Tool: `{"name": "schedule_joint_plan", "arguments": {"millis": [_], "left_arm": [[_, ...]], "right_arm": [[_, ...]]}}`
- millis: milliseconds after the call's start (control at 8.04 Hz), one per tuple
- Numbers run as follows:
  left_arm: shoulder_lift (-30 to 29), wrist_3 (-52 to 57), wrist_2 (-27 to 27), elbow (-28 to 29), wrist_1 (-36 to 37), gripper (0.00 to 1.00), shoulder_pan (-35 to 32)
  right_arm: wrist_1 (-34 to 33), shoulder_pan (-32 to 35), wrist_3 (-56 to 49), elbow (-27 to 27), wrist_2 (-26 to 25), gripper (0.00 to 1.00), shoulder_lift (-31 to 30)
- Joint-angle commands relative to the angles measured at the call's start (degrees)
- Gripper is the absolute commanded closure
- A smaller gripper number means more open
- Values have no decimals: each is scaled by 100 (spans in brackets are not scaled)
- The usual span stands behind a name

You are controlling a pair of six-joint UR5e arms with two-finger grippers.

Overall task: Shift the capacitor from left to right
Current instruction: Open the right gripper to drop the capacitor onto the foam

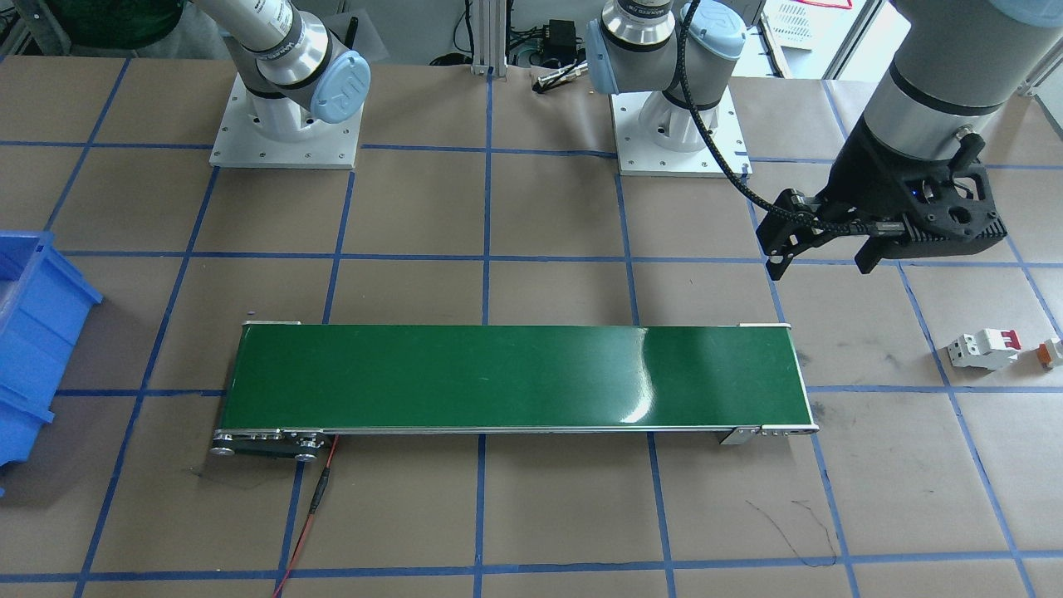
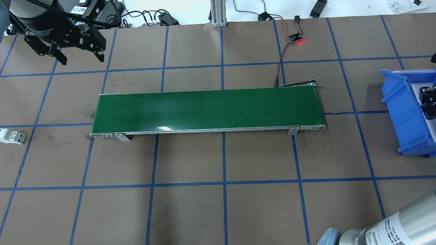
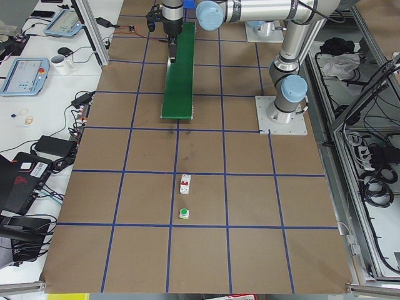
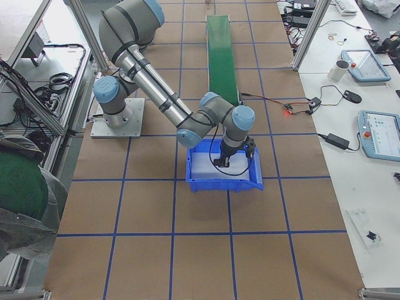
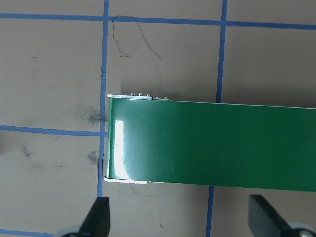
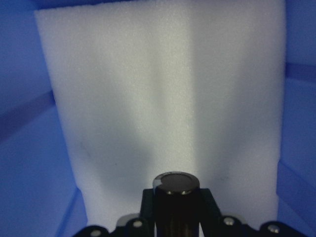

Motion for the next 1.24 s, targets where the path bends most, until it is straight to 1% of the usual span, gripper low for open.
{"name": "schedule_joint_plan", "arguments": {"millis": [0, 124, 249, 498, 622, 746, 871, 995, 1119], "left_arm": [[0, 2, -2, 0, 0, 0, 0], [0, 2, -2, 0, 0, 0, 0], [0, 2, -2, 0, 0, 0, 0], [0, 11, -2, 0, 0, 0, 0], [0, 11, -2, 0, 0, 0, 9], [0, 11, -2, 0, 0, 0, 0], [0, 11, -2, 0, 0, 0, 0], [0, 11, -2, 0, 0, 0, 0], [0, 11, -2, 0, 0, 0, 0]], "right_arm": [[-8, -13, -5, -5, -14, 37, -26], [-16, -13, -14, -14, -23, 28, -34], [-17, -5, -5, -31, -32, 24, -87], [-105, -5, 56, -40, 3, 21, -594], [-96, 4, 65, -75, 12, 17, -797], [-87, 39, 74, -84, 12, 10, -982], [-69, 74, 126, -93, 47, 0, -1262], [-34, 135, 370, -93, 404, 0, -1535], [79, 267, 695, -93, 886, 0, -1825]]}}
